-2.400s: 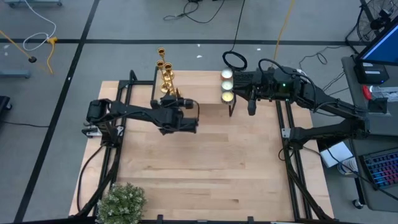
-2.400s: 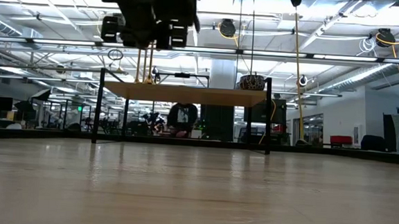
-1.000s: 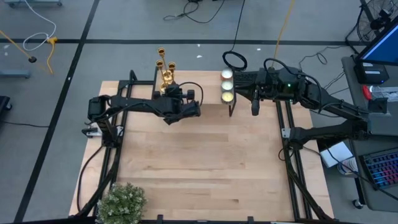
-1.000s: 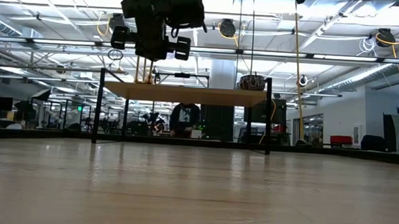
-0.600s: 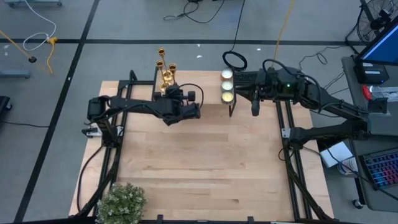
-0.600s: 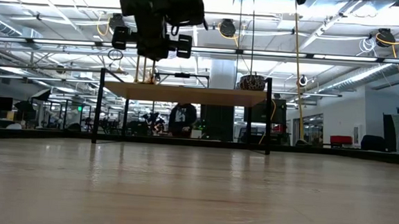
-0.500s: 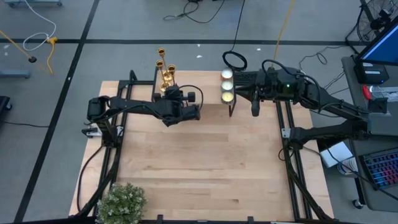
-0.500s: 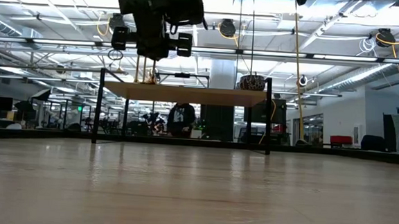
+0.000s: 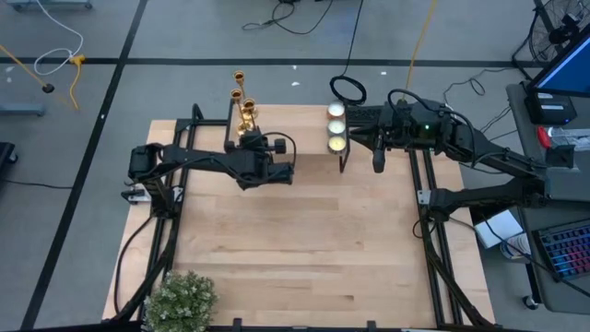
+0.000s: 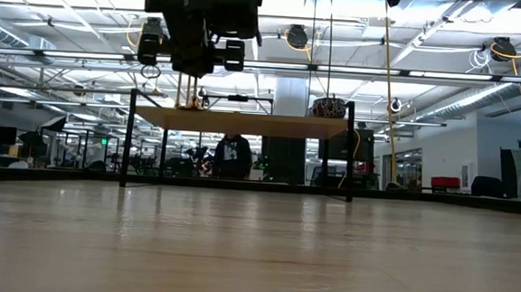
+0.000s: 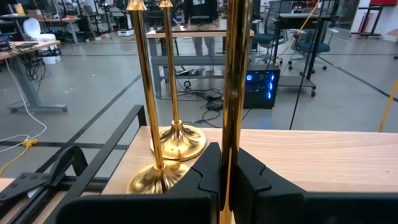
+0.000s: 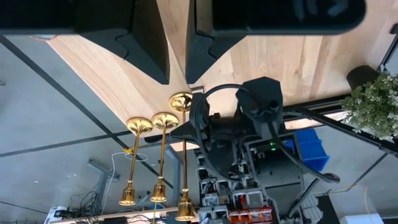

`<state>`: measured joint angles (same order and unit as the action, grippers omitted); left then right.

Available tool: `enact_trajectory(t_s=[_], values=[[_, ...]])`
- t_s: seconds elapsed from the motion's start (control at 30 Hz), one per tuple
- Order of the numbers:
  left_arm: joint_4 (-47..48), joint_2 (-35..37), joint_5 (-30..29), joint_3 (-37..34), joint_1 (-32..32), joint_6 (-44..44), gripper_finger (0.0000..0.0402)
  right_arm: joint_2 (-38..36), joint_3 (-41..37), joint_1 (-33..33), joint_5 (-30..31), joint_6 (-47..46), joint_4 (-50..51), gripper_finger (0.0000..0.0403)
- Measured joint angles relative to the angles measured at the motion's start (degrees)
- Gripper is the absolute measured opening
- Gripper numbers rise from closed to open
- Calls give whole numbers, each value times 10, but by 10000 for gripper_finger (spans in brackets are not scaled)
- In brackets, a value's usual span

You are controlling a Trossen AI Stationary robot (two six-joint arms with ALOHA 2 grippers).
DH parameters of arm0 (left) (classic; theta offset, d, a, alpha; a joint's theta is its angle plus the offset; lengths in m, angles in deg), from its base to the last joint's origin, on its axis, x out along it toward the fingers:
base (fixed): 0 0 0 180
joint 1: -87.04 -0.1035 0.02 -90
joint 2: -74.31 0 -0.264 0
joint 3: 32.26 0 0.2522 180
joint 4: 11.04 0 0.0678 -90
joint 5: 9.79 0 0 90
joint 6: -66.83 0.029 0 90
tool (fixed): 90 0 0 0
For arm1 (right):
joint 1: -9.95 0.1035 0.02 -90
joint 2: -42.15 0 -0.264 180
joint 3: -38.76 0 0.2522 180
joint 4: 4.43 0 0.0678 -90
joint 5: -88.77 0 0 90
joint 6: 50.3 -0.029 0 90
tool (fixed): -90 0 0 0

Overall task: Pick & Place candle stick holders
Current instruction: Put the gold candle holder on the shelf aligned with the other gold candle holders

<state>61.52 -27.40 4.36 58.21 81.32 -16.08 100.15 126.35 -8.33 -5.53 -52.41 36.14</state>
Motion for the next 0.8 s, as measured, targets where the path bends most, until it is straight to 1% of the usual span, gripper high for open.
enact_trajectory(t_s=[0.2,0.37,0.6,0.8], values=[[25,11,5,-1,2,-20,10,0,0,0,0,-2,0,50],[77,32,9,-3,2,-50,10,0,0,0,0,-8,0,50],[144,34,8,-3,2,-119,10,0,0,0,0,-15,-12,50],[161,34,2,-3,0,-138,10,0,0,0,0,-18,-18,50]])
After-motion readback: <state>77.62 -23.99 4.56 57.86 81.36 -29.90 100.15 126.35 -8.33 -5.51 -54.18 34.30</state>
